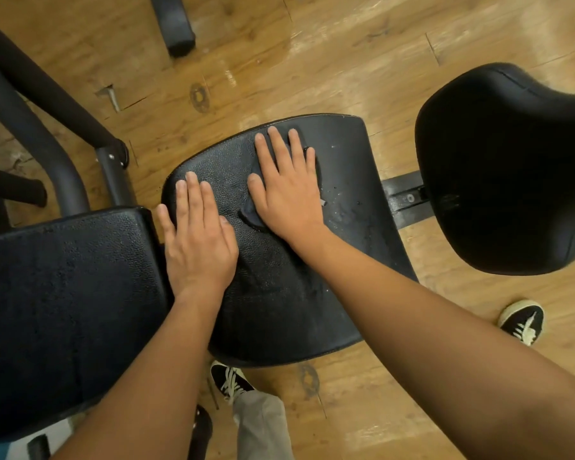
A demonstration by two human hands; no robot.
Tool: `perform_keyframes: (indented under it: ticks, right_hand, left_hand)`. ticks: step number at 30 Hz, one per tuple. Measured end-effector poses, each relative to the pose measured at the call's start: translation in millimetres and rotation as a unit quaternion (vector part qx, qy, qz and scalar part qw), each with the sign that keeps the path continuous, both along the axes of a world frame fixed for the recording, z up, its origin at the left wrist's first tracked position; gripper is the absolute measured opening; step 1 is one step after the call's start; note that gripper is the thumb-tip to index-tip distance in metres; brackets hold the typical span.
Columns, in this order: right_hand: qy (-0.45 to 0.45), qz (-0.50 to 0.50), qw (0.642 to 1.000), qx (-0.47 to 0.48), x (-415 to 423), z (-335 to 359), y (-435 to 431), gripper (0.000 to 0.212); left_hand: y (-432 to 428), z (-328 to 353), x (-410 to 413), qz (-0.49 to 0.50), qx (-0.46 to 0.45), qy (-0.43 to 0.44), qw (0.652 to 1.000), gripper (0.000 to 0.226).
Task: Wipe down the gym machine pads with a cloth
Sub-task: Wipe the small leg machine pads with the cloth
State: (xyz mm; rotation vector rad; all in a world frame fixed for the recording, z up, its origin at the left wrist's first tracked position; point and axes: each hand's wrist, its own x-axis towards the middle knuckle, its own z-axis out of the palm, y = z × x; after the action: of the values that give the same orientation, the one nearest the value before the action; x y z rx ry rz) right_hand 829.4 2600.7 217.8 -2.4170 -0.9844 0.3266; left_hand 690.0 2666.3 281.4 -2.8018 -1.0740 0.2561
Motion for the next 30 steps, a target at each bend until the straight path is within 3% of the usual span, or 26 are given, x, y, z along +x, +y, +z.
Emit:
perform_keyframes:
  ticks: [6, 13, 20, 30]
  right_hand:
    - [0.000, 0.016, 1.000, 0.020, 21, -1, 12, 0.062]
    - [0.015, 0.034, 0.999, 0.028, -10, -8, -31, 0.062]
    - [0.029, 0.010, 0.999, 0.012, 8, -3, -6, 0.062]
    - [0.054, 0.043, 0.997, -0.029, -70, 7, -96, 0.060]
  left_hand:
    - [1, -4, 0, -0.018, 0.003, -0.006, 1.000, 0.061]
    - [1, -5, 0, -0.026, -0.001, -0.033, 0.999, 0.061]
    - [2, -5, 0, -0.021, -0.003, -0.042, 0.999, 0.061]
    - [2, -5, 0, -0.018, -0.011, -0.056, 0.998, 0.059]
